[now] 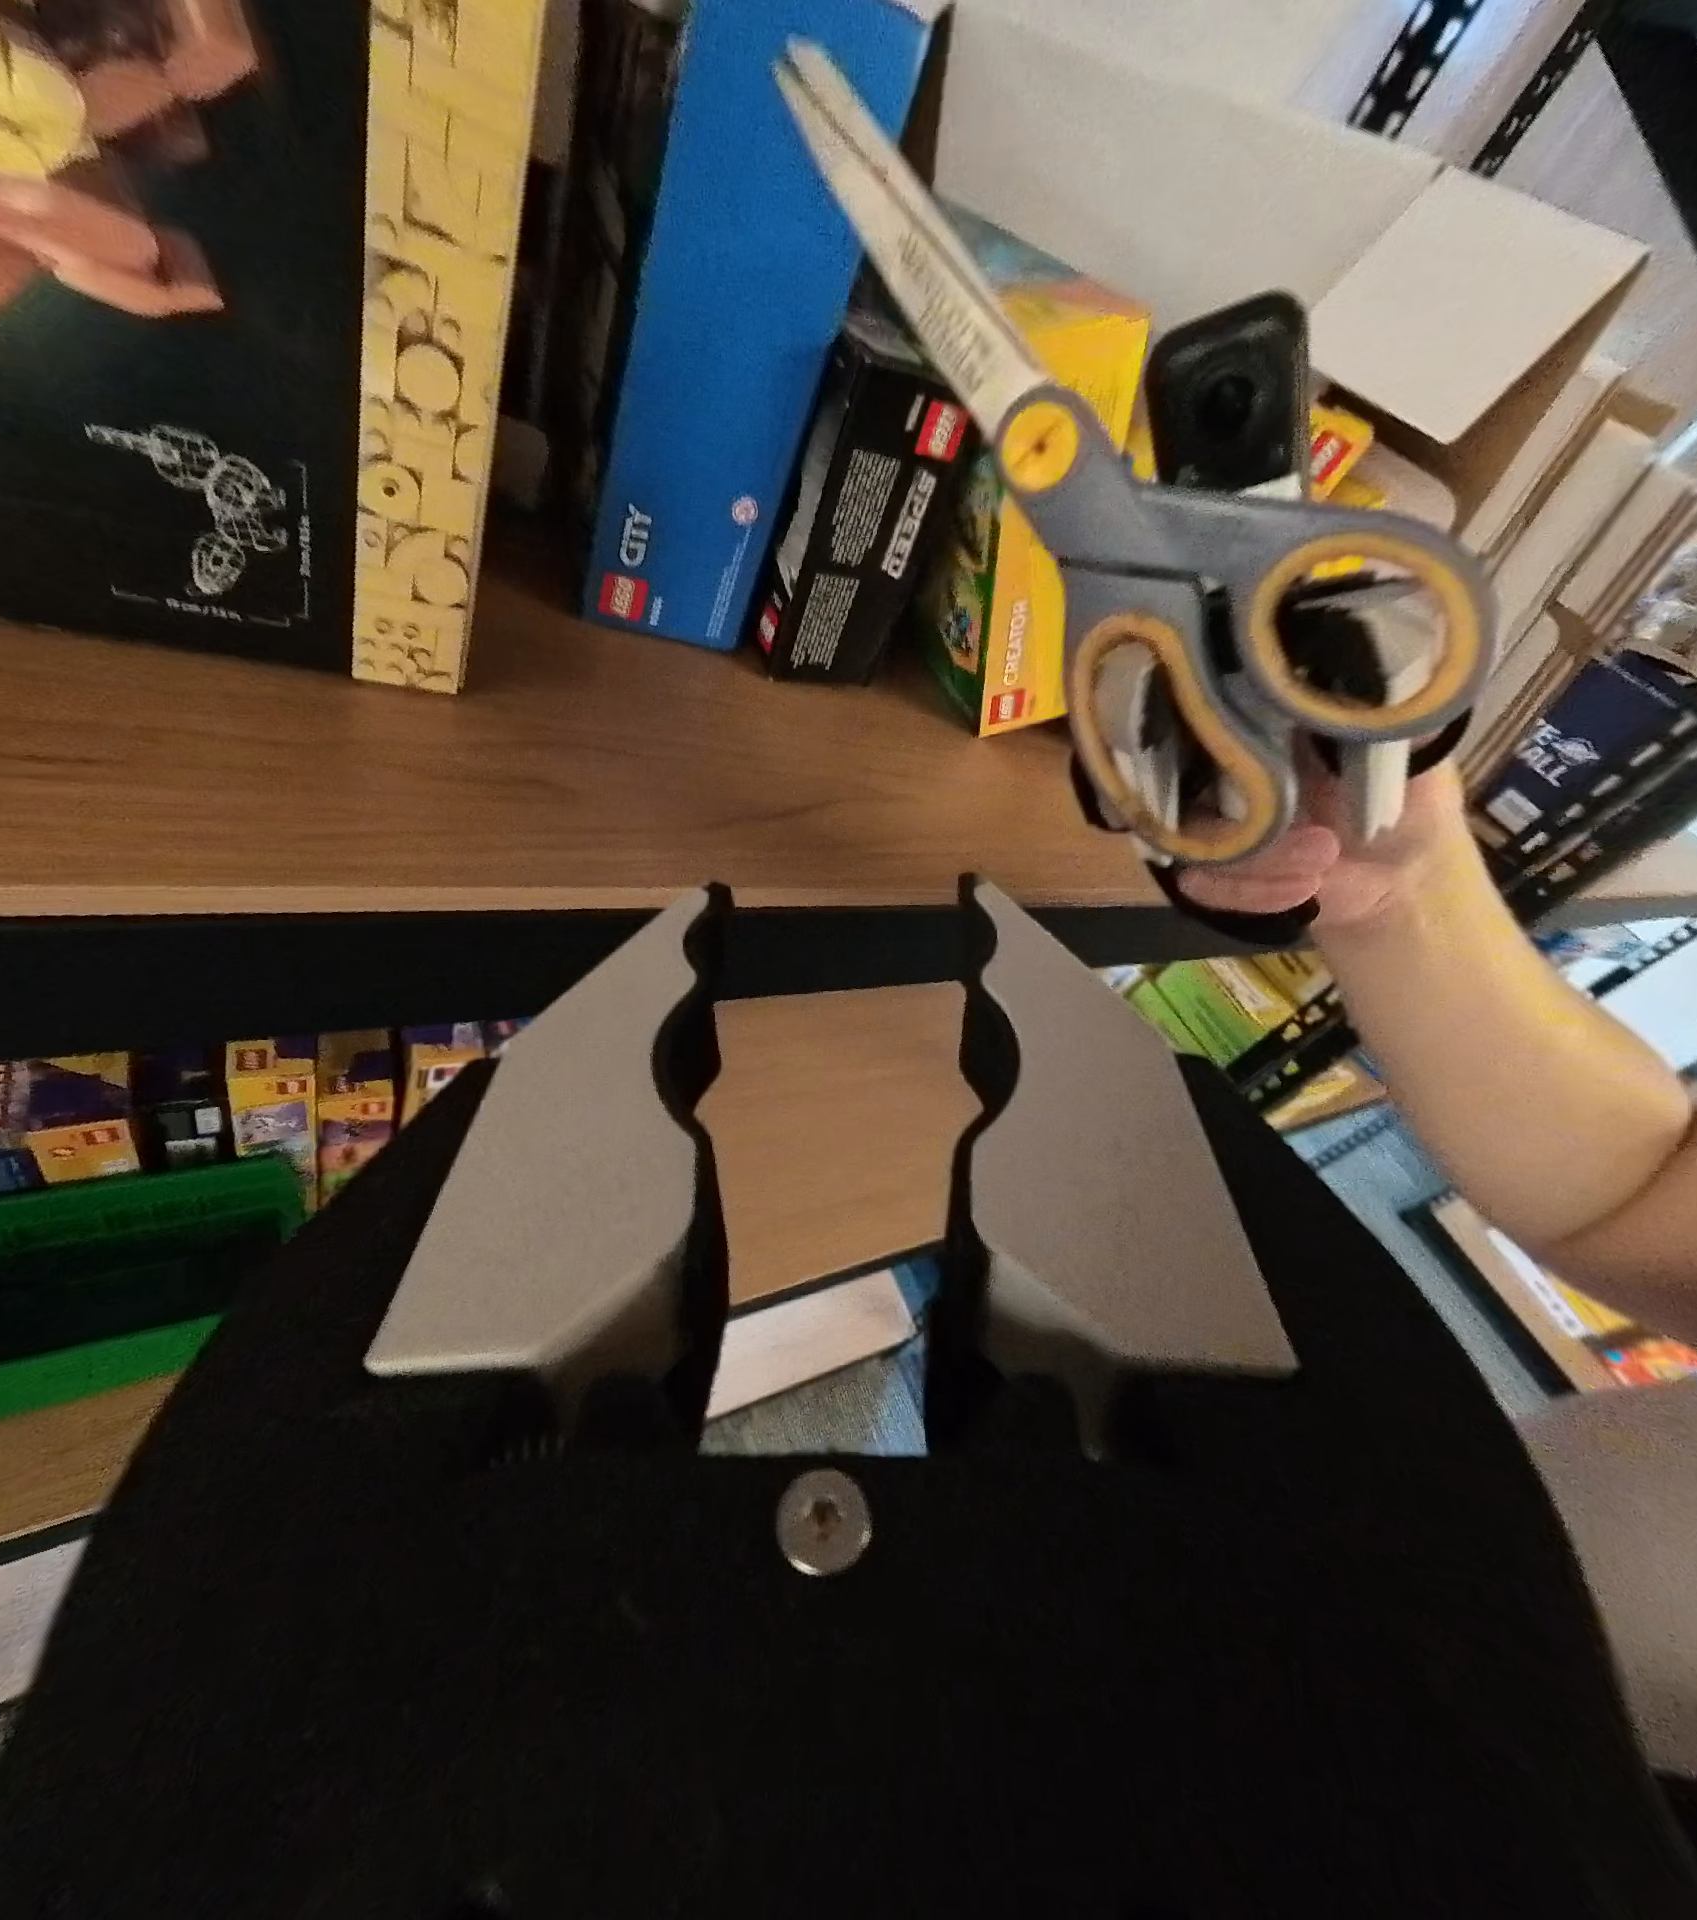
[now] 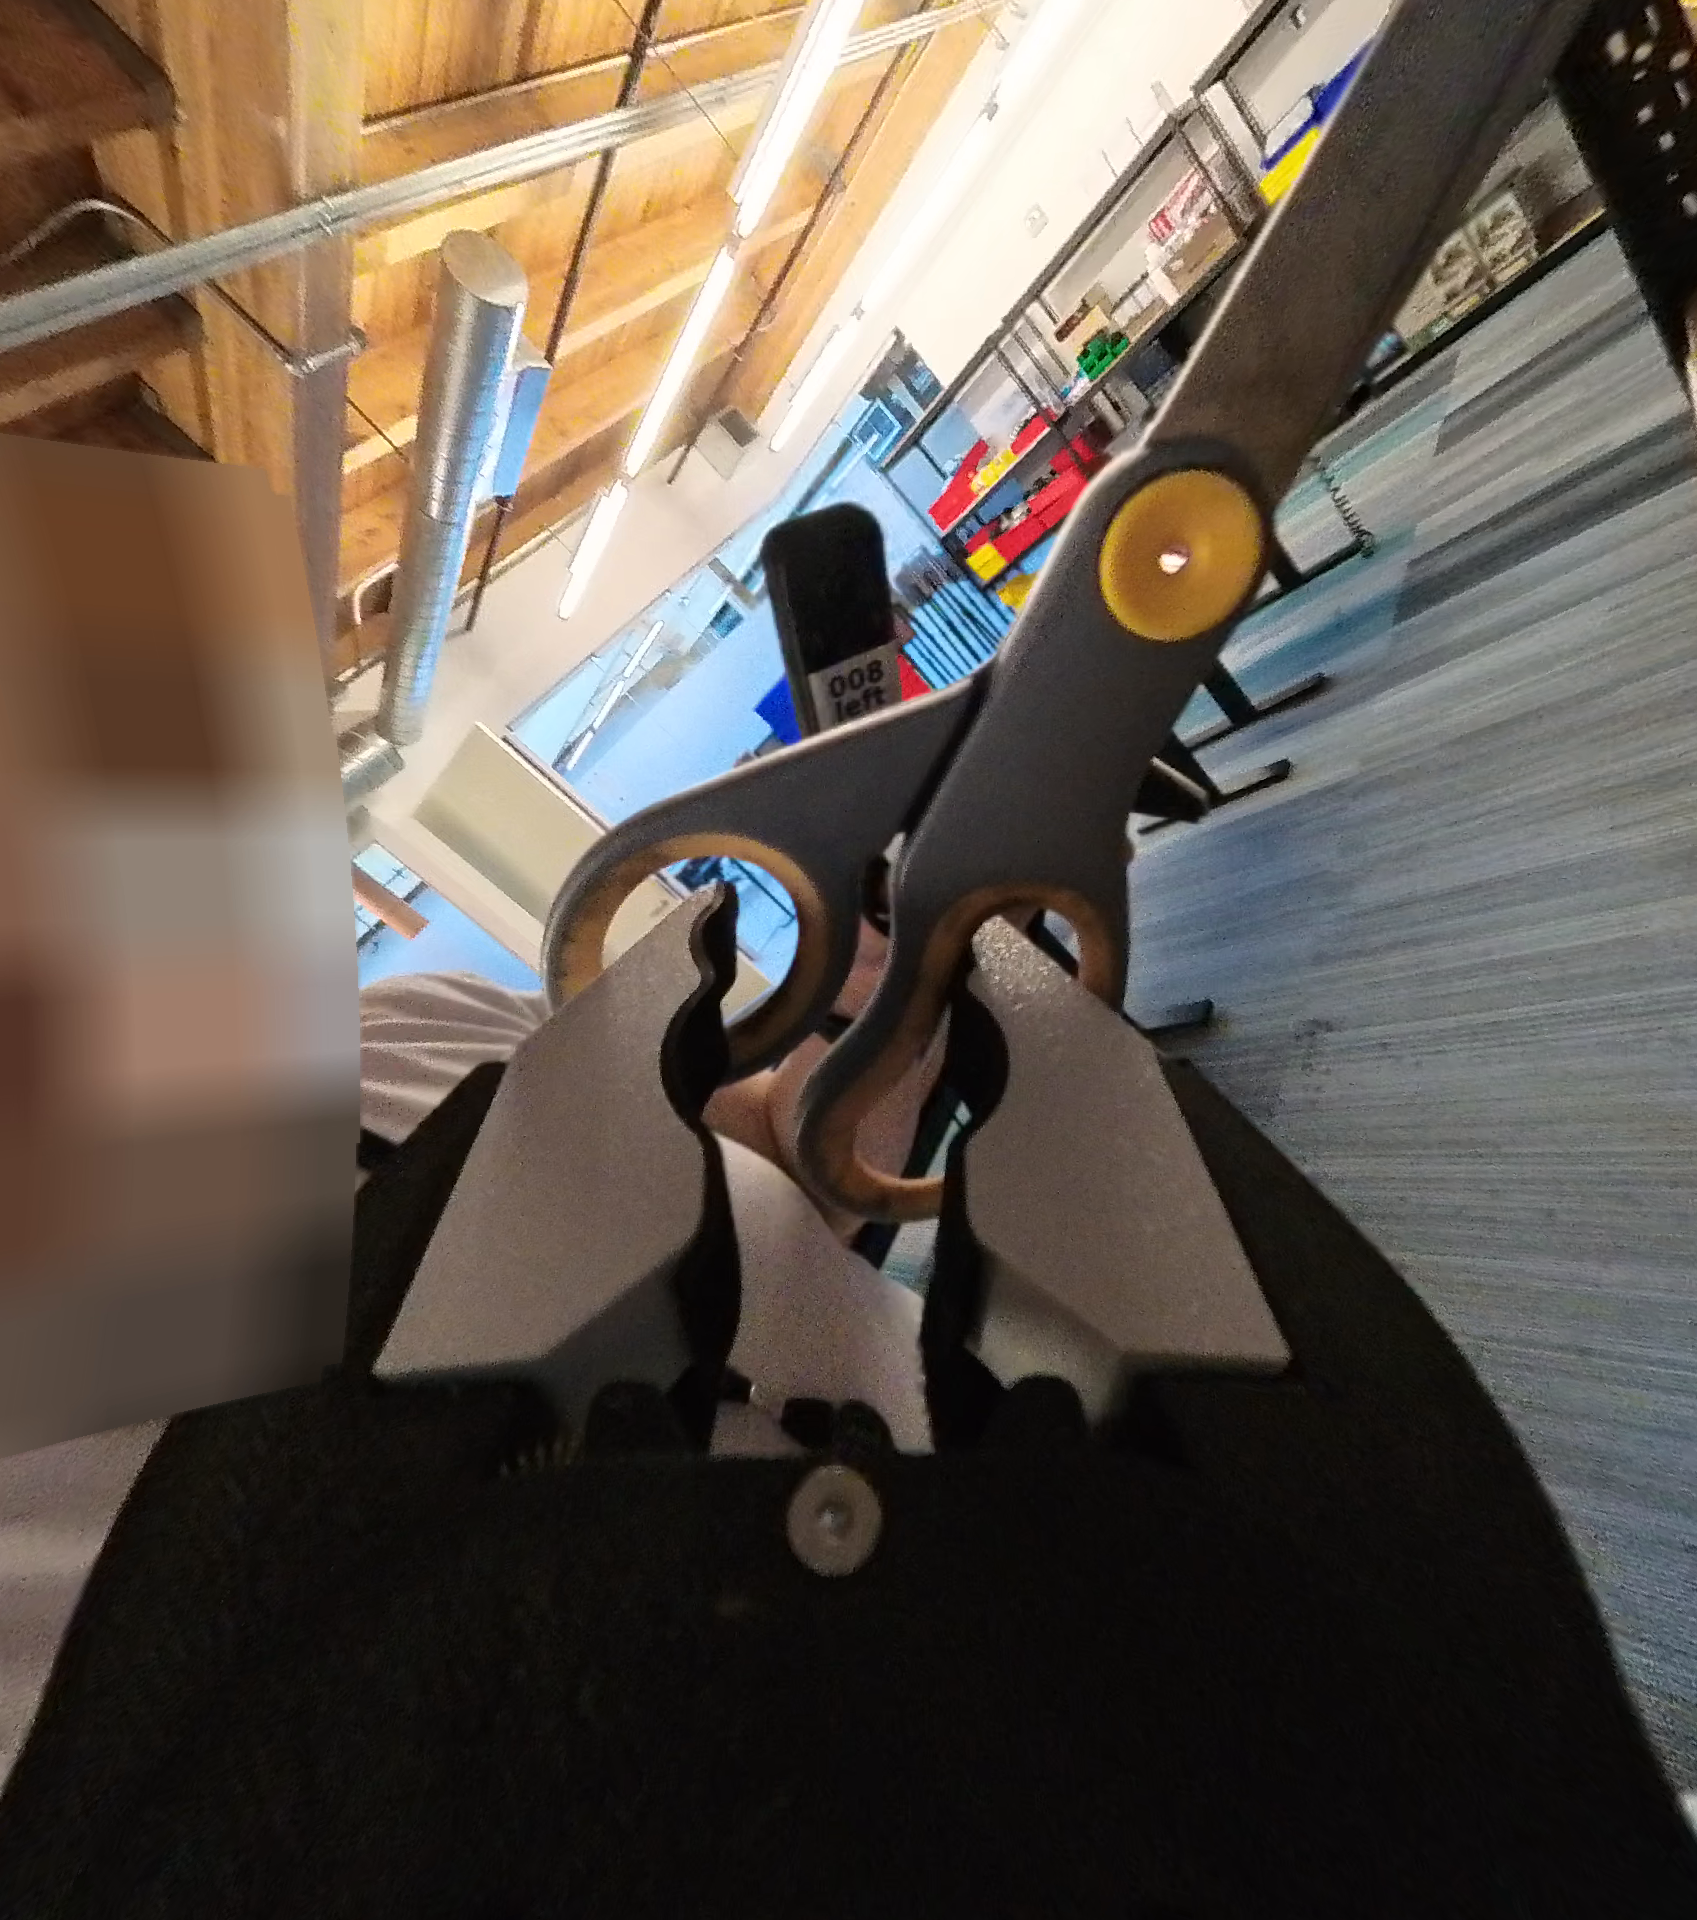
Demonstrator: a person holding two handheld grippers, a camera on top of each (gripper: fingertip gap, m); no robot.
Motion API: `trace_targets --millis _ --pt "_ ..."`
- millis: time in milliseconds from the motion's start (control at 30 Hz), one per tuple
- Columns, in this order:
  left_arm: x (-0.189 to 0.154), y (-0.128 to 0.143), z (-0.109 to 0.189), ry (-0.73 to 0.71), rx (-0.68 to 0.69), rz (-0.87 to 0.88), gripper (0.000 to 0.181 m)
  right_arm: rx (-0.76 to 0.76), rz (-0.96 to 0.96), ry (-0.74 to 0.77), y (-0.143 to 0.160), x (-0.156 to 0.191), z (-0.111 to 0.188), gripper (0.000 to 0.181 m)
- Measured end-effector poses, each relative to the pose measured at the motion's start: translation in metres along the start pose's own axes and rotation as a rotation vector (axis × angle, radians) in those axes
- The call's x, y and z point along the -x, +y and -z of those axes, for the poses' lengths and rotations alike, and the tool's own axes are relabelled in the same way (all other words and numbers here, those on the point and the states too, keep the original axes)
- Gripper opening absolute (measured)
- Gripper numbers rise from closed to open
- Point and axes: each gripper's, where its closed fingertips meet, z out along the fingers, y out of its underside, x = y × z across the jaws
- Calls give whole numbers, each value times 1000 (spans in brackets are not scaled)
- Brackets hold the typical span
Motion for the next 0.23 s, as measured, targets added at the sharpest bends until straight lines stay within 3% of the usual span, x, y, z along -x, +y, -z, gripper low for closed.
trace_targets --millis 233 --pt "37 -12 -8 96 16 6 40 57 38 90 -23 -4 -15 37"
